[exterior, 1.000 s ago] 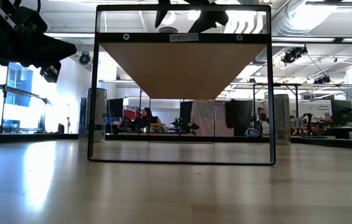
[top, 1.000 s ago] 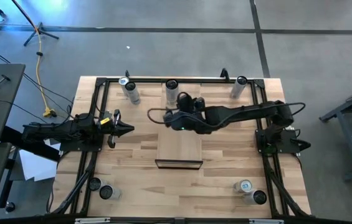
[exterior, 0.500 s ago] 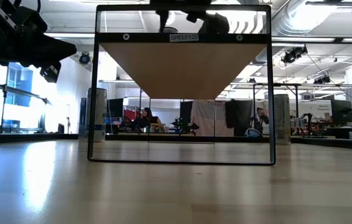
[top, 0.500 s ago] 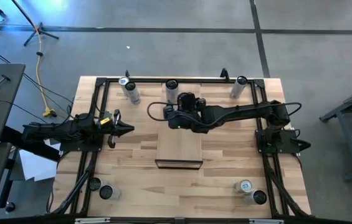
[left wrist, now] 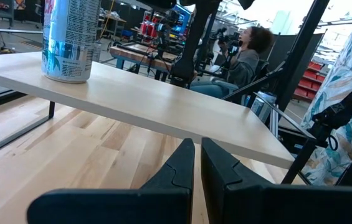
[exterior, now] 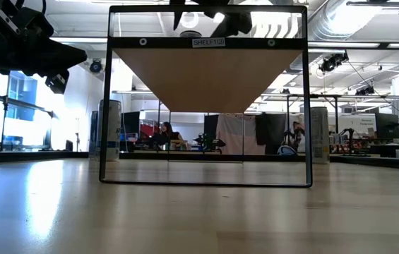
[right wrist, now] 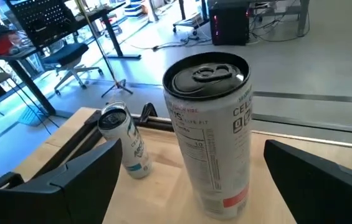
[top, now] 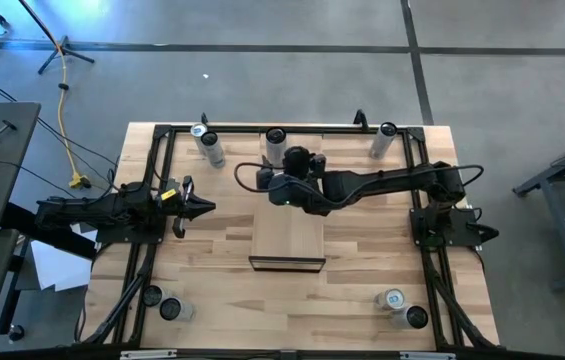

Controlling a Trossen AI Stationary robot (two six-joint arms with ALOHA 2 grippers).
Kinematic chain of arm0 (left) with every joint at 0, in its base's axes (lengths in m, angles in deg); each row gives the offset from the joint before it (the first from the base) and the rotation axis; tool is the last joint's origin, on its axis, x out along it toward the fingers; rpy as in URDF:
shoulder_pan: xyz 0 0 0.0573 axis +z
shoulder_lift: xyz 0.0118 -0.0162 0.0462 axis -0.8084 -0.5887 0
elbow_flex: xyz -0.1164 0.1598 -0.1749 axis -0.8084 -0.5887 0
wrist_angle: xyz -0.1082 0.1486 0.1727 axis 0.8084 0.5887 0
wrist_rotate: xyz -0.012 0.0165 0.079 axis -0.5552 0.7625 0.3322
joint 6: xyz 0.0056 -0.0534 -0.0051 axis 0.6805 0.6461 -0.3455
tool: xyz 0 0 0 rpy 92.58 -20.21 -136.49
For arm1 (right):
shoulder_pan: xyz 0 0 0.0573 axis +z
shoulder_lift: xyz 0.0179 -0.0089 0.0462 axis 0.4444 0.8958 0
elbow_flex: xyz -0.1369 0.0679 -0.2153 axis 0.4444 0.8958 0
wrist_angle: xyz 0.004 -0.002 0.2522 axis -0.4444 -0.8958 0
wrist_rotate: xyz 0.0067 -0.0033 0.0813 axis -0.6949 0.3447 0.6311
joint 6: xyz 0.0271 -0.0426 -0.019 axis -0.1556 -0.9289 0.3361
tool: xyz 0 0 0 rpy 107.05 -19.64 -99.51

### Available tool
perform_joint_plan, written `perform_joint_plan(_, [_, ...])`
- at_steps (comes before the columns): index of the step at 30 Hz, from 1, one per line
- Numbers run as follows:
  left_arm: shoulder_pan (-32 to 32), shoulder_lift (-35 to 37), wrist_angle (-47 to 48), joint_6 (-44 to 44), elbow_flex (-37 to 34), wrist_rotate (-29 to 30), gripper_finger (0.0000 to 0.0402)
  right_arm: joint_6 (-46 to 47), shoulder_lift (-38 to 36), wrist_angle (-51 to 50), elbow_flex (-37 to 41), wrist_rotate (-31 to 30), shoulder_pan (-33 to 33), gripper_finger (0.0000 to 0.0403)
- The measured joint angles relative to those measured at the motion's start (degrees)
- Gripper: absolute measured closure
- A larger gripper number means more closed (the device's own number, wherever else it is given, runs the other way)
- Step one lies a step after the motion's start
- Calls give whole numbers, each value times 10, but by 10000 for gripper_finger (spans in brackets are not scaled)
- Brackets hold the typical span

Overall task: Place canned beverage on shelf
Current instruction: Put the top white pink soda can on the shelf

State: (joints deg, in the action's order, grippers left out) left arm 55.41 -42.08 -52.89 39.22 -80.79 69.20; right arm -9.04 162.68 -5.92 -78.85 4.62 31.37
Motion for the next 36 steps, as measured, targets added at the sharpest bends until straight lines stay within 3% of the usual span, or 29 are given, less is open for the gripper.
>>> perform_joint_plan(17, [0, 0, 0, 0, 0, 0, 398, -41, 38, 45, 1, -32, -28, 26])
perform_joint_plan(29, [0, 0, 0, 0, 0, 0, 398, -41, 45, 53, 0, -17, -54, 28])
perform_joint_plan(36, [0, 0, 0, 0, 0, 0, 398, -39, 46, 53, 0, -13, -58, 70])
